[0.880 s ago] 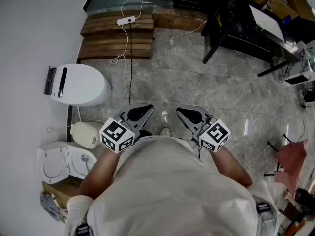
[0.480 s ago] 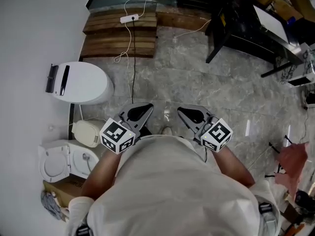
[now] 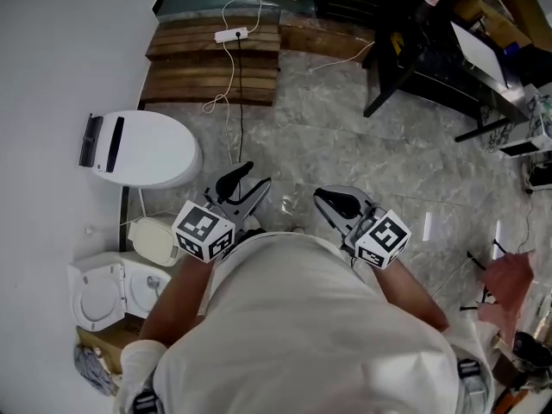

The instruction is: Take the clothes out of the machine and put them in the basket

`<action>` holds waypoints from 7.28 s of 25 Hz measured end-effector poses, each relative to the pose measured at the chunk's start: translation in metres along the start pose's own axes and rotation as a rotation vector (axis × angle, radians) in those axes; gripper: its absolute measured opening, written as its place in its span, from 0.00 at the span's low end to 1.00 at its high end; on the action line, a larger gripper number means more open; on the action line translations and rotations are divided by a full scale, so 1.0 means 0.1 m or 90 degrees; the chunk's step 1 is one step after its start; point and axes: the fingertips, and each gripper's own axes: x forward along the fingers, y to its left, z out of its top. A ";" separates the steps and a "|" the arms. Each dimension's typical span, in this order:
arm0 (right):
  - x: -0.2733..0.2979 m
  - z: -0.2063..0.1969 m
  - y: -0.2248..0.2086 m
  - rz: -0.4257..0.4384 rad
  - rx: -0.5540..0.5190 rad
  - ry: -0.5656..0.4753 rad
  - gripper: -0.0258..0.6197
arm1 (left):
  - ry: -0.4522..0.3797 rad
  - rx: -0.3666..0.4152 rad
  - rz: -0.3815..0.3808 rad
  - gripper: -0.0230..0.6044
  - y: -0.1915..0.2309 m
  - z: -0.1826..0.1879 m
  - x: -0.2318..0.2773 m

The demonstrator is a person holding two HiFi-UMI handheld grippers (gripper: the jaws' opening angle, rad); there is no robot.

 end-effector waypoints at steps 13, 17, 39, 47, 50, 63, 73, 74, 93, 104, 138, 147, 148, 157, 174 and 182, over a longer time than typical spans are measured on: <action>1.33 0.10 0.19 -0.026 -0.008 0.040 0.06 | -0.014 -0.003 0.003 0.36 1.28 0.00 -0.60; 1.60 0.13 0.14 -0.007 -0.011 0.065 0.06 | -0.022 -0.017 0.025 0.37 1.64 0.01 -0.64; 3.12 1.00 -2.88 0.135 -0.024 0.068 0.06 | -0.014 -0.013 0.182 0.38 3.84 1.33 1.22; 3.36 1.20 -3.59 0.111 0.022 0.050 0.06 | 0.001 -0.004 0.156 0.38 4.27 1.76 1.88; 3.47 1.28 -3.75 0.106 0.021 0.054 0.06 | 0.002 -0.009 0.145 0.38 4.53 1.85 2.04; 4.65 1.63 -5.14 0.011 0.050 0.081 0.06 | -0.004 -0.003 0.060 0.38 6.36 2.40 3.11; 6.23 2.64 -6.03 -0.053 0.076 0.098 0.06 | 0.029 0.006 -0.027 0.38 8.16 3.17 3.63; 6.33 2.79 -6.09 -0.059 0.074 0.094 0.06 | 0.033 0.013 -0.035 0.38 8.29 3.29 3.67; 6.82 3.48 -7.47 -0.139 0.130 0.076 0.06 | 0.084 0.048 -0.146 0.38 9.20 4.27 5.21; 6.77 4.12 -9.04 -0.152 0.168 0.053 0.06 | 0.163 0.094 -0.238 0.41 9.29 4.99 7.12; 6.64 3.74 -11.43 -0.463 0.359 0.032 0.06 | 0.396 0.179 -0.494 0.66 8.97 3.56 11.70; 6.75 3.37 -11.88 -0.483 0.373 0.059 0.06 | 0.445 0.227 -0.465 0.72 8.94 2.71 12.48; 6.76 3.33 -11.89 -0.481 0.377 0.060 0.06 | 0.450 0.232 -0.456 0.73 8.93 2.63 12.57; 6.83 3.01 -11.76 -0.462 0.438 0.083 0.06 | 0.483 0.294 -0.400 0.77 8.94 2.02 13.10; 6.70 2.77 -11.79 -0.480 0.473 0.072 0.06 | 0.503 0.292 -0.355 0.45 8.94 1.64 13.32; 6.72 2.85 -11.76 -0.463 0.453 0.072 0.06 | 0.502 0.221 -0.346 0.24 8.99 1.84 13.19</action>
